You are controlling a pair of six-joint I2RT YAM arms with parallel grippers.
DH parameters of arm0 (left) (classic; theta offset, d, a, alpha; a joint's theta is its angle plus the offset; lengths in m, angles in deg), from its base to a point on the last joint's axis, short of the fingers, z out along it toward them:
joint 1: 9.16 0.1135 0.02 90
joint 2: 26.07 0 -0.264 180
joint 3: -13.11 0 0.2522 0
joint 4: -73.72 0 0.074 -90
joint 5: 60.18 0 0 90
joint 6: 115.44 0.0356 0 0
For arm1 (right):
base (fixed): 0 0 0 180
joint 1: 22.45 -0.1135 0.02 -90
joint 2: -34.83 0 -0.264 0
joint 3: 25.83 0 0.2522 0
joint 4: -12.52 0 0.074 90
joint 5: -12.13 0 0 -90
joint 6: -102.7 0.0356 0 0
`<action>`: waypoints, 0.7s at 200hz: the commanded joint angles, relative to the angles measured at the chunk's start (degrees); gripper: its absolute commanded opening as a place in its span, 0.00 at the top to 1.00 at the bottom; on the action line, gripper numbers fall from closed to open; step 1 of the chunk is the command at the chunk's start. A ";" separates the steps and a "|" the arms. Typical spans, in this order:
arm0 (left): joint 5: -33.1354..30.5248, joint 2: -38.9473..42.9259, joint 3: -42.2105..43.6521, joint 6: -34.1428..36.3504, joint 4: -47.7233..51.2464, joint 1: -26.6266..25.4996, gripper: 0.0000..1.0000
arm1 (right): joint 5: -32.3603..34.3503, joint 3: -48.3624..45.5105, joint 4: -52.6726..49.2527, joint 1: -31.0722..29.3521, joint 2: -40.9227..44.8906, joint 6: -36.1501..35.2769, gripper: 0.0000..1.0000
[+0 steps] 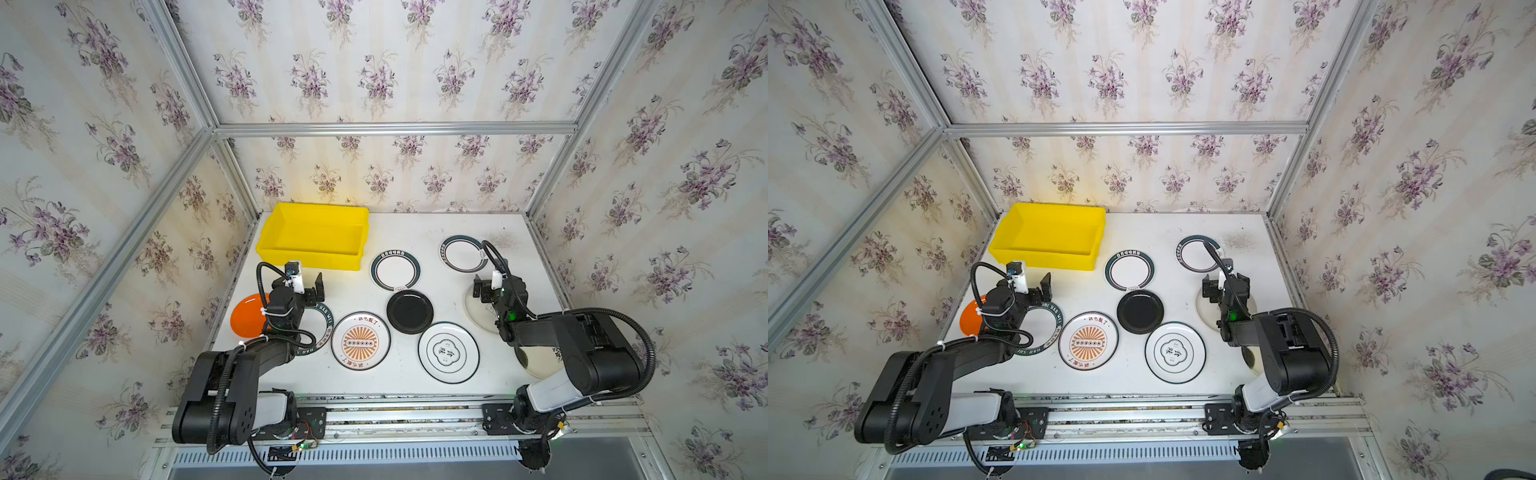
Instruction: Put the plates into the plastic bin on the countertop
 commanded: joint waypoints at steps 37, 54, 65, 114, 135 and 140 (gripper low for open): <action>0.40 -0.12 -0.43 0.85 -0.59 -0.01 0.00 | -4.64 1.16 0.18 2.17 0.09 1.36 0.00; 0.40 -0.12 -0.43 0.85 -0.61 -0.01 0.00 | -4.69 1.22 -0.15 2.13 0.14 1.37 0.00; 0.40 -0.08 -0.43 0.85 -0.57 -0.01 0.00 | -4.65 1.24 -0.15 2.12 0.13 1.37 0.00; 0.38 -0.07 -0.43 0.85 -0.57 0.00 0.00 | -3.43 0.95 0.21 2.22 0.13 1.99 0.00; 0.49 -0.17 -0.51 0.83 -0.58 0.03 0.00 | -3.53 0.98 0.21 2.21 0.16 2.08 0.00; 0.52 -0.13 -0.52 0.84 -0.59 0.00 0.00 | -3.50 0.93 0.21 2.21 0.20 2.06 0.00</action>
